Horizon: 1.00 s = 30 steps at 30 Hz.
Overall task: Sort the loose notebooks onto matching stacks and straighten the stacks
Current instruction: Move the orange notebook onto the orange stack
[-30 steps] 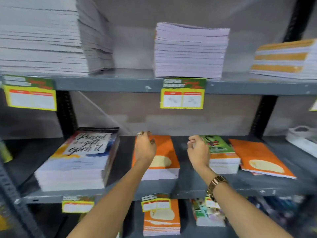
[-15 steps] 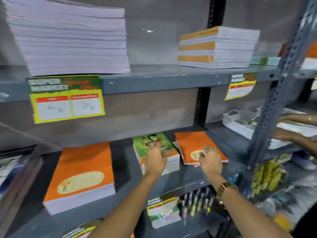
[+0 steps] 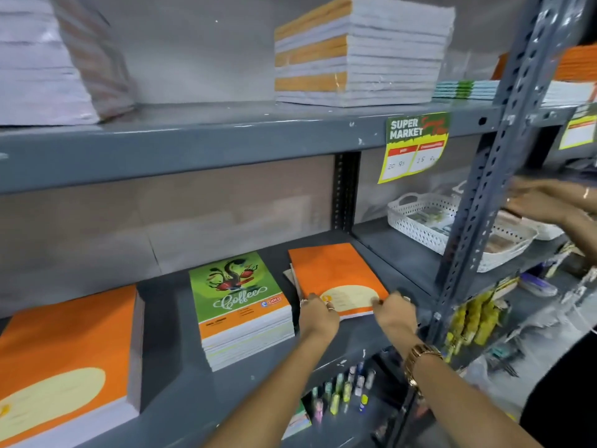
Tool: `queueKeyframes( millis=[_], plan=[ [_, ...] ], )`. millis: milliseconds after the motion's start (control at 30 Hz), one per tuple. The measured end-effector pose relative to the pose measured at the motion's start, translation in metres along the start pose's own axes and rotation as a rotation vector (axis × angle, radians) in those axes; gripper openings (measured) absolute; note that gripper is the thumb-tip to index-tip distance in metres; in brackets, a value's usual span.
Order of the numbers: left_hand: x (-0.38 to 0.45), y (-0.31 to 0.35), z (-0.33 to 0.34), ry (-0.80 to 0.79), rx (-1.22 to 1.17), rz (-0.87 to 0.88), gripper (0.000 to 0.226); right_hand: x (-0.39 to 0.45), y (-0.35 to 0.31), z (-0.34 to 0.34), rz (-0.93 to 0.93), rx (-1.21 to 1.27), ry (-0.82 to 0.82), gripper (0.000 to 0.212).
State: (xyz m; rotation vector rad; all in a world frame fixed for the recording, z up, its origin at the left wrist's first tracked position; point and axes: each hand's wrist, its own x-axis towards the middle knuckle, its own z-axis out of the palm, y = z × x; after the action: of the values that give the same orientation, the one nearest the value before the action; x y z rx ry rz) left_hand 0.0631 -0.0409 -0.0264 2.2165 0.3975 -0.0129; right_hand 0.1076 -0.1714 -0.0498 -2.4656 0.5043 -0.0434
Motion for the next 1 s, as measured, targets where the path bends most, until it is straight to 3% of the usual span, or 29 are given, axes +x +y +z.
queueKeyframes(
  millis=[167,300,467,600,733,867,1000],
  plan=[
    [0.008,0.014,0.004,0.047,-0.366,-0.280,0.031,0.007,-0.008,-0.004,0.112,0.184,-0.007,0.032],
    [0.010,0.014,-0.002,0.102,-0.632,-0.381,0.030,0.004,-0.017,-0.007,0.152,0.355,0.081,0.028],
    [0.004,0.013,-0.013,0.109,-0.722,-0.413,0.029,-0.010,-0.037,-0.020,0.054,0.568,0.204,0.024],
    [-0.007,0.016,-0.028,0.079,-0.846,-0.437,0.029,-0.033,-0.057,-0.051,-0.133,0.574,0.298,0.020],
    [-0.015,0.021,-0.045,0.005,-1.053,-0.465,0.008,-0.053,-0.069,-0.076,-0.275,0.575,0.380,0.015],
    [-0.020,0.011,-0.074,-0.001,-1.137,-0.412,0.030,-0.072,-0.084,-0.085,-0.317,0.644,0.359,0.020],
    [-0.032,-0.009,-0.116,0.040,-1.192,-0.363,0.035,-0.104,-0.101,-0.078,-0.333,0.732,0.307,0.018]
  ],
)
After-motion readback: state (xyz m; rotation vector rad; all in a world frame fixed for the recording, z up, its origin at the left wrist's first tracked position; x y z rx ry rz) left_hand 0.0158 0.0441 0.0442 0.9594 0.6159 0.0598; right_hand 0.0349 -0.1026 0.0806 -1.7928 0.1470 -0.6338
